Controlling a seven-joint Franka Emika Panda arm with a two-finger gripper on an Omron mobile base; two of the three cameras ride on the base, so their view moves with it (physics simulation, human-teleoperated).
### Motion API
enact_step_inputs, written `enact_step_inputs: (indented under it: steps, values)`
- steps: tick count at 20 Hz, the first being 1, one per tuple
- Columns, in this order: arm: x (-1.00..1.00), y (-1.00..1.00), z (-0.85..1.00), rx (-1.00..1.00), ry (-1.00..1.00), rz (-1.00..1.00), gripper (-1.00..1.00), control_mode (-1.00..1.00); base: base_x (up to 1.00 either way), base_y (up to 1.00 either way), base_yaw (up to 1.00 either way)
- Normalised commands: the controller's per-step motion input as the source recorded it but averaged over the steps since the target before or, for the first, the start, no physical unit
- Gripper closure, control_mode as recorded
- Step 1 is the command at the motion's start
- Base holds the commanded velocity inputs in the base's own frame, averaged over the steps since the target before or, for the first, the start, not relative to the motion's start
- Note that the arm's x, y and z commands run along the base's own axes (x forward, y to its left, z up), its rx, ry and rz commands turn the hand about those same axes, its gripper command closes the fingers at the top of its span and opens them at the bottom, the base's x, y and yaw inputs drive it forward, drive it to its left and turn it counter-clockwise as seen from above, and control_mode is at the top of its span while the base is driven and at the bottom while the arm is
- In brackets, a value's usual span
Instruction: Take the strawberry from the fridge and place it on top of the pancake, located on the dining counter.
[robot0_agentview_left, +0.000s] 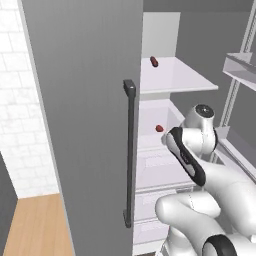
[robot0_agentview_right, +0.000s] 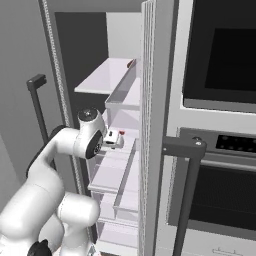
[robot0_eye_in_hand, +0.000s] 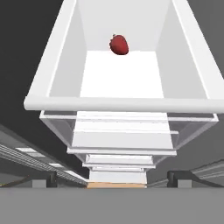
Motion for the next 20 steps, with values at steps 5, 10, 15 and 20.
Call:
enact_step_inputs:
  steps: [5,10,15,20]
  values:
    - [0.37,0.0,0.0,-0.06,-0.05,0.18,-1.0,-1.0,0.0,0.0,0.0]
    - [0.41,0.0,0.0,-0.02,0.0,0.12,-1.0,-1.0,0.0,0.0,0.0]
    - [0.5,-0.05,0.0,0.0,0.0,0.09,-1.0,-1.0,0.0,0.0,0.0]
    - [0.28,-0.04,0.0,0.02,0.0,0.01,-1.0,-1.0,0.0,0.0,0.0]
